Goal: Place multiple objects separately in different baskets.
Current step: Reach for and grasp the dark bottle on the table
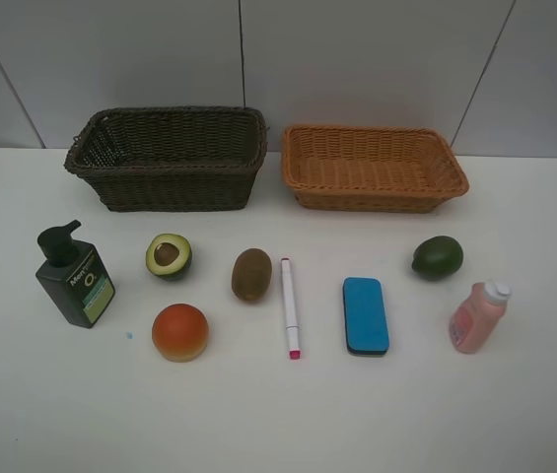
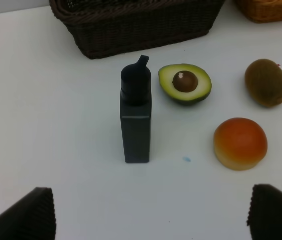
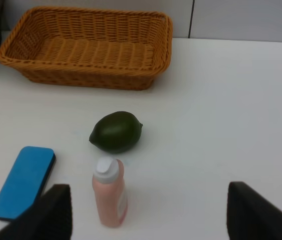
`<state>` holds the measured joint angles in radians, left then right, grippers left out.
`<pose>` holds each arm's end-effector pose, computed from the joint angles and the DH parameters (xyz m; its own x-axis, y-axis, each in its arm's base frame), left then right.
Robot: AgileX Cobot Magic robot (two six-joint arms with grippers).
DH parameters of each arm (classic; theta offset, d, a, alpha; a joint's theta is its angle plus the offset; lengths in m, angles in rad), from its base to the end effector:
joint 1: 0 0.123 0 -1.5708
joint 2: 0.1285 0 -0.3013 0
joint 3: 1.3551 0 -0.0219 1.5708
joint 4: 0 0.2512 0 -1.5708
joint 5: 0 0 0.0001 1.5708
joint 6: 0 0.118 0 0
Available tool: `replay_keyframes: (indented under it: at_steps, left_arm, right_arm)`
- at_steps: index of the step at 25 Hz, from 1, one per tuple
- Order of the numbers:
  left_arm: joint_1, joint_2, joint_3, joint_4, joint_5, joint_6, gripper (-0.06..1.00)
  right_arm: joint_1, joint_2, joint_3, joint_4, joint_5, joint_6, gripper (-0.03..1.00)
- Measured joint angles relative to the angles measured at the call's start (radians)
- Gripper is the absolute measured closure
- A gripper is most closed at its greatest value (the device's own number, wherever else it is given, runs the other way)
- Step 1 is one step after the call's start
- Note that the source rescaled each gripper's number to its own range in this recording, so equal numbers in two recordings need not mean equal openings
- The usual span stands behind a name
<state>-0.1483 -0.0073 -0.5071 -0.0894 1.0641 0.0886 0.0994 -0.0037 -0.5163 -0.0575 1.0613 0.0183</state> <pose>-0.0004 -0.0093 0.2673 -0.4296 0.1096 -0.8963 0.2361 0.9717 0.0057 0.0013 -0.0058 0.2701 -0.4353 -0.0532 -0.8987 -0.0585 0.9978 -0.0308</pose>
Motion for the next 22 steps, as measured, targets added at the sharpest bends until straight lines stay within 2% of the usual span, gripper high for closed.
replay_keyframes:
  at_steps: [22]
  left_arm:
    - [0.000,0.000,0.000,0.000,0.000,0.000,0.03]
  right_arm:
    - [0.000,0.000,0.000,0.000,0.000,0.000,0.22]
